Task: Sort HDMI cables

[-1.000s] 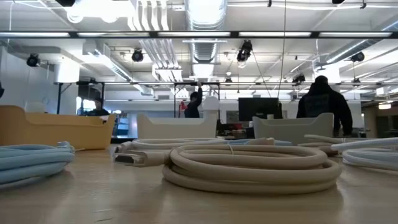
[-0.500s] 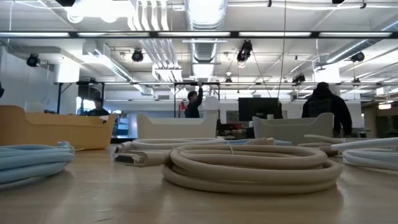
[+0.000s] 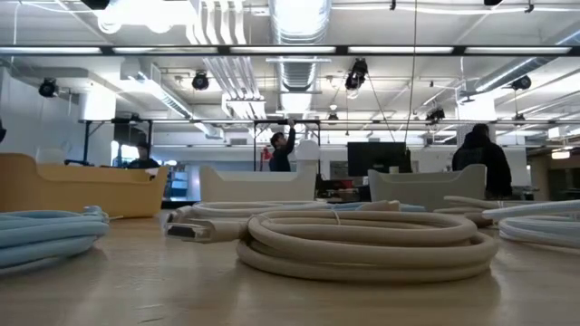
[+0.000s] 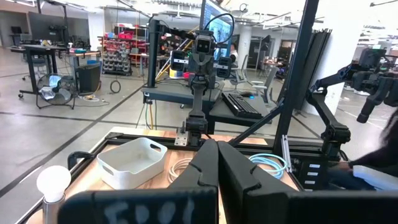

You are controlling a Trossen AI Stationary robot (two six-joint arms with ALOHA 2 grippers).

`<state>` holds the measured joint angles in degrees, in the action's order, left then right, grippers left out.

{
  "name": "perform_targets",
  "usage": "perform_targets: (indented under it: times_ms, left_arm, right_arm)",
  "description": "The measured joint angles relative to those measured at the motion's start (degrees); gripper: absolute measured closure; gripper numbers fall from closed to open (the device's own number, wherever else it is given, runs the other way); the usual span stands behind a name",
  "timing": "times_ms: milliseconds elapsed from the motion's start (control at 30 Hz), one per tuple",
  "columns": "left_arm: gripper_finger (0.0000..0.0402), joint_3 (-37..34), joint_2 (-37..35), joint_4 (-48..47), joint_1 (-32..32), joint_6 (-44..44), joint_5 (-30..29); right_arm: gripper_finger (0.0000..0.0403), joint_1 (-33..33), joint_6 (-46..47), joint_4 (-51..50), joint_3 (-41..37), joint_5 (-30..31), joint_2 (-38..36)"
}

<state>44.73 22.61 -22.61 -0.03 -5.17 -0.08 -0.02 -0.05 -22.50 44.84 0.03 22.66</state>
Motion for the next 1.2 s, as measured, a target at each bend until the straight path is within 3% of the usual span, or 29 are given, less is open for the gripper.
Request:
perform_targets:
  times_ms: [1200]
  left_arm:
    - [0.0401,0.00,-0.01,0.00,0.01,0.00,0.01]
  right_arm:
    - [0.0374,0.00,0.00,0.00,0.00,-0.02,0.00]
